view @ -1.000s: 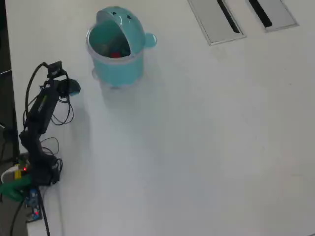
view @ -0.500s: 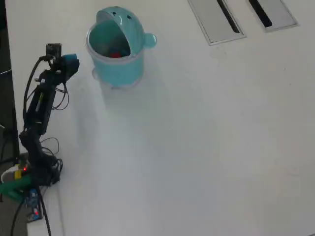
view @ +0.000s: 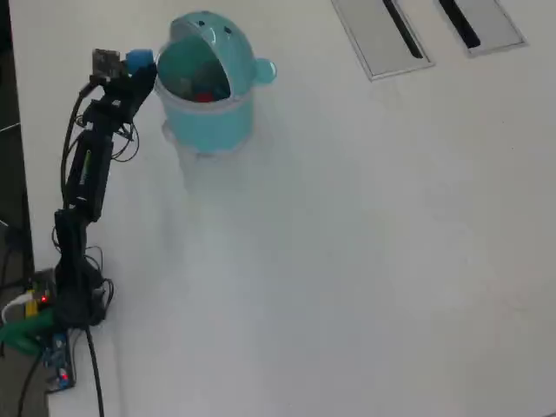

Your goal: Grasp RGB lego blocks and put them in the bin one by one.

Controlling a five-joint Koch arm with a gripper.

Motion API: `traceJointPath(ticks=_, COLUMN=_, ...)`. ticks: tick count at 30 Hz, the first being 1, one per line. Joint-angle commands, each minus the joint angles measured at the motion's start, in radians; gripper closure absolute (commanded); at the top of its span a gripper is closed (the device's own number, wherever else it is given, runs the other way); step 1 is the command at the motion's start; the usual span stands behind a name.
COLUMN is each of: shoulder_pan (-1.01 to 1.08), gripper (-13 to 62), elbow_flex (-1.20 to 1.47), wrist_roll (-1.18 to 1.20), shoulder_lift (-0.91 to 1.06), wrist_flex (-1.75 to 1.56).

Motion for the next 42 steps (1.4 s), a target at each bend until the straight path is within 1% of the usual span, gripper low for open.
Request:
traceJointPath(ticks=1, shoulder_pan=0.015, gripper=39.4, elbow_flex=-0.089, wrist_roll=0.008, shoulder_lift=0.018, wrist_flex=-0.149)
traceJointPath(ticks=8, shoulder_pan=0.058, gripper=39.3, elbow_flex=-0.089, wrist_roll=0.028, shoulder_lift=-0.055, wrist_flex=-0.296)
traceJointPath(ticks=14, shoulder_pan=0.110, gripper=38.9, elbow_flex=-0.130, wrist_roll=0.034, shoulder_lift=-0.133, wrist_flex=-0.339)
traceJointPath(ticks=17, shoulder_pan=0.137, gripper=32.3, elbow_flex=-0.130, wrist_roll=0.034, shoulder_lift=-0.161, wrist_flex=-0.345)
traceJointPath(ticks=19, shoulder_pan=0.144, gripper=29.7, elbow_flex=-0.141, wrist_roll=0.032, shoulder_lift=-0.183, wrist_flex=-0.350)
traceJointPath(ticks=20, shoulder_pan=0.147, gripper=26.9, elbow_flex=-0.143, wrist_roll=0.026, shoulder_lift=-0.193, wrist_flex=-0.374)
traceJointPath(ticks=23, shoulder_pan=0.150, gripper=24.0, elbow_flex=-0.141, wrist_roll=0.026, shoulder_lift=-0.199, wrist_flex=-0.390)
traceJointPath(ticks=25, shoulder_pan=0.146, gripper=21.5, elbow_flex=-0.127, wrist_roll=0.031, shoulder_lift=-0.190, wrist_flex=-0.388)
traceJointPath(ticks=30, shoulder_pan=0.126, gripper=21.4, elbow_flex=-0.067, wrist_roll=0.035, shoulder_lift=-0.135, wrist_flex=-0.377)
traceJointPath(ticks=34, shoulder_pan=0.107, gripper=20.8, elbow_flex=0.107, wrist_roll=0.049, shoulder_lift=-0.009, wrist_flex=-0.357)
traceJointPath(ticks=39, shoulder_pan=0.109, gripper=18.1, elbow_flex=0.249, wrist_roll=0.058, shoulder_lift=0.089, wrist_flex=-0.357)
traceJointPath(ticks=42, shoulder_pan=0.112, gripper=17.8, elbow_flex=0.304, wrist_roll=0.060, shoulder_lift=0.137, wrist_flex=-0.362)
